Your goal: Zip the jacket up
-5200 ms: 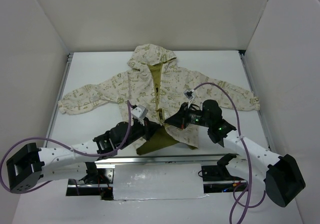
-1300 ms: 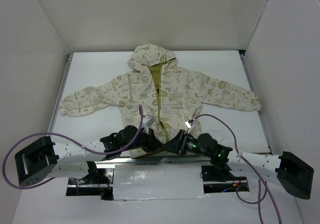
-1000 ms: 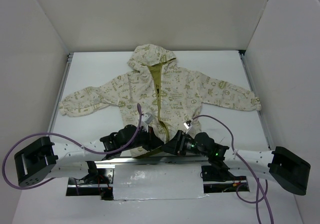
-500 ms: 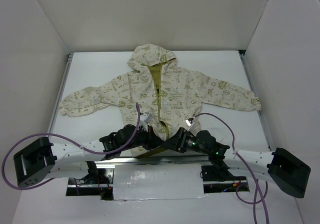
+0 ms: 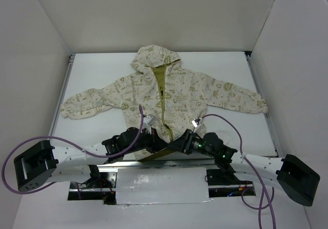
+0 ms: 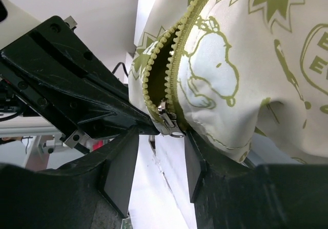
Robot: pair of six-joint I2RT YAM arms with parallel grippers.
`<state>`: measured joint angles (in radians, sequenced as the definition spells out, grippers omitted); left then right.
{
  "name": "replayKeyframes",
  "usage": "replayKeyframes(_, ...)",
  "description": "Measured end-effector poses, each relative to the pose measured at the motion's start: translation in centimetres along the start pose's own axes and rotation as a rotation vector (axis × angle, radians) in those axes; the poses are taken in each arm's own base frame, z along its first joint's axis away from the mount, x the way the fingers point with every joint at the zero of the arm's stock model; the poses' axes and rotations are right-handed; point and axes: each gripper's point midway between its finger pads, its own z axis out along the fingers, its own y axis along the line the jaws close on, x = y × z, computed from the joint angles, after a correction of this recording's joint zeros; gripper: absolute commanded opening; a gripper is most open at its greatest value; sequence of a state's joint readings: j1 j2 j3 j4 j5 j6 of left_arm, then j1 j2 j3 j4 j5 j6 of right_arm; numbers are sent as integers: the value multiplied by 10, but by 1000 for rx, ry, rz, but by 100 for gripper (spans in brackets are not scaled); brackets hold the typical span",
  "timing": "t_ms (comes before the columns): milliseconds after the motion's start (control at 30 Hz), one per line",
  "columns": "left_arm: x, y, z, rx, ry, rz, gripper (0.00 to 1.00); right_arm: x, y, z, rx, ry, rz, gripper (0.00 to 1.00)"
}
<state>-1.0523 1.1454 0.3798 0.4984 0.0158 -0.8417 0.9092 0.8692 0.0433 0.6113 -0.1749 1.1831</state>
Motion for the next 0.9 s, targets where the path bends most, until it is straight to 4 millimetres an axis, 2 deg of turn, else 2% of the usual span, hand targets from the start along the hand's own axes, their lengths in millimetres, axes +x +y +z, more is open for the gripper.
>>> replayKeyframes(467, -4, -1, 1, 4, -18, 0, 0, -7, 5, -6, -11, -36, -5, 36)
replayKeyframes(900, 0, 4, 8, -5, -14, 0, 0, -5, 3, -10, 0, -30, -3, 34)
